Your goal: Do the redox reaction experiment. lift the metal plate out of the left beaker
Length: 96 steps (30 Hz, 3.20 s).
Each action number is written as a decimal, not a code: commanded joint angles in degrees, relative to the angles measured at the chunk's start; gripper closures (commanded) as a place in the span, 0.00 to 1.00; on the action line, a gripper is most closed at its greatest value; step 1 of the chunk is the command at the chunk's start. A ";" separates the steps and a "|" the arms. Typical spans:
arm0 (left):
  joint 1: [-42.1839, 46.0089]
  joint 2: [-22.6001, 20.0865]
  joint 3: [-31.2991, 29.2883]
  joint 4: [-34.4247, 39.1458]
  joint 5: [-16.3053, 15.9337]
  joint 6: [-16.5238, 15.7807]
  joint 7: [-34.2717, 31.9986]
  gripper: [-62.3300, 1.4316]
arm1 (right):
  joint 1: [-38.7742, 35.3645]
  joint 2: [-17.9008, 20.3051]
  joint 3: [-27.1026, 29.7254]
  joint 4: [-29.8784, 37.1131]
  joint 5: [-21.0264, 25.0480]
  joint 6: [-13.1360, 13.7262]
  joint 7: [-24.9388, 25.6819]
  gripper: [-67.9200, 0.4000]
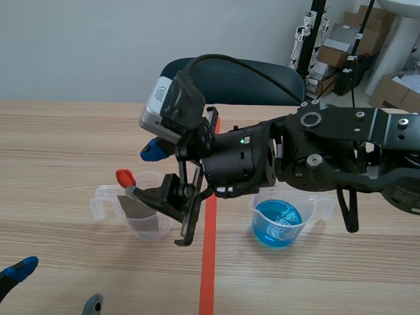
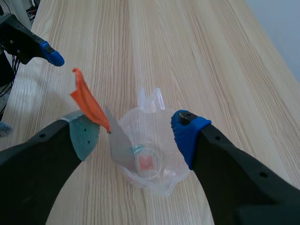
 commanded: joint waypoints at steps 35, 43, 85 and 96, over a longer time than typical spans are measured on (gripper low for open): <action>0.17 -0.04 -0.28 0.46 -0.39 -0.15 -0.98 0.00 | -7.30 8.02 1.27 -6.95 -21.99 -6.43 35.71 0.26; 0.17 -0.04 -0.28 0.42 -0.39 -0.15 -0.98 0.00 | -7.26 2.91 1.27 -14.86 -22.93 -6.43 38.18 0.26; 0.17 -0.04 -0.28 0.35 -0.39 -0.15 -0.76 0.00 | -6.78 -7.02 1.25 -22.43 -31.80 -9.44 37.09 0.70; 0.17 -0.04 -0.28 0.35 -0.39 -0.15 -0.76 0.00 | -5.53 -7.82 1.25 -22.43 -31.93 -9.40 37.94 0.75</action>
